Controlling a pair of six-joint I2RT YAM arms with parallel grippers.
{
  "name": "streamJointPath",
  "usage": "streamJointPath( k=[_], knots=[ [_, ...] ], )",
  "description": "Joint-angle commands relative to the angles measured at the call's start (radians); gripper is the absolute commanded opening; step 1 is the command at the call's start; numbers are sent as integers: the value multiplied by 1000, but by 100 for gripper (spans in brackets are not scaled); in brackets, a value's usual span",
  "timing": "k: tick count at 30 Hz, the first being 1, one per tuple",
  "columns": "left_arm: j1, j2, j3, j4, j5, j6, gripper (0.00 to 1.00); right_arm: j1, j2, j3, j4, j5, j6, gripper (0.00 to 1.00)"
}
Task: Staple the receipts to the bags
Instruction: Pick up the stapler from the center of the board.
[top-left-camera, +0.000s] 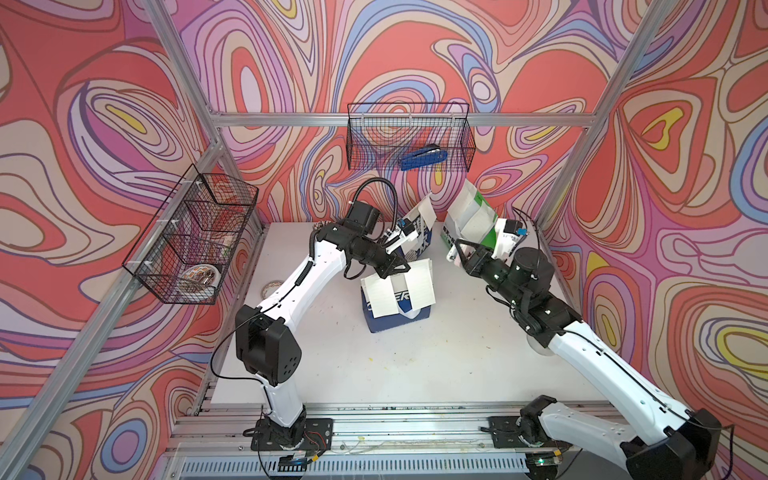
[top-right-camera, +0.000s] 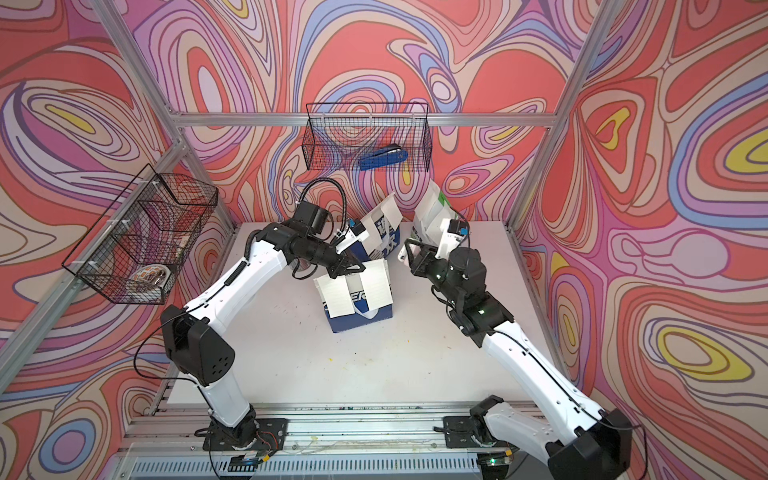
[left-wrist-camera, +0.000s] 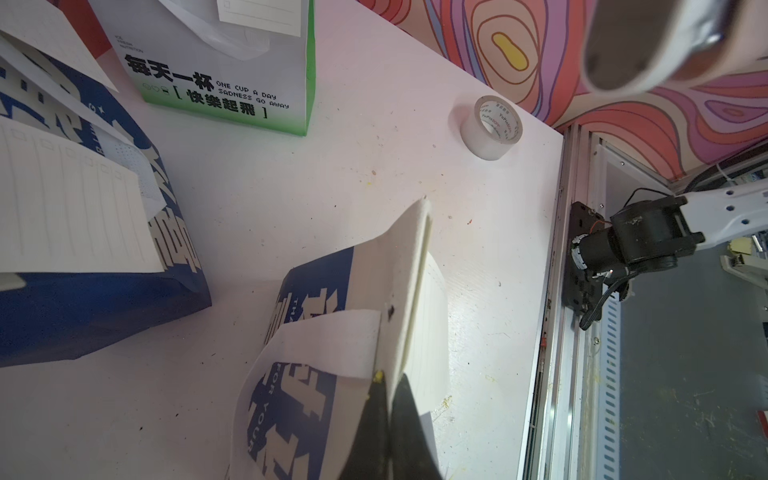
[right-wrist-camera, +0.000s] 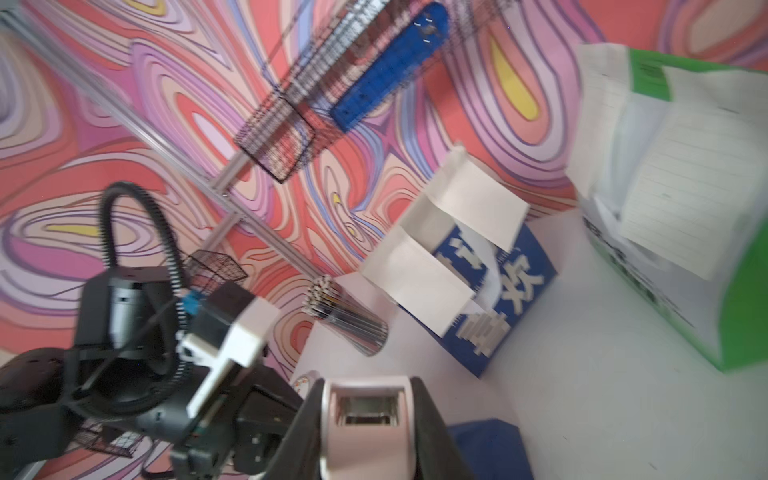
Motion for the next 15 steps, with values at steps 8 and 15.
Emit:
streamJointPath(
  k=[8,15],
  knots=[
    [-4,-55,-29,96,74,-141,0,127,182,1,404,42,-150,3],
    [-2,-55,-30,120,102,-176,0,141,225,-45,455,96,-166,1]
  ],
)
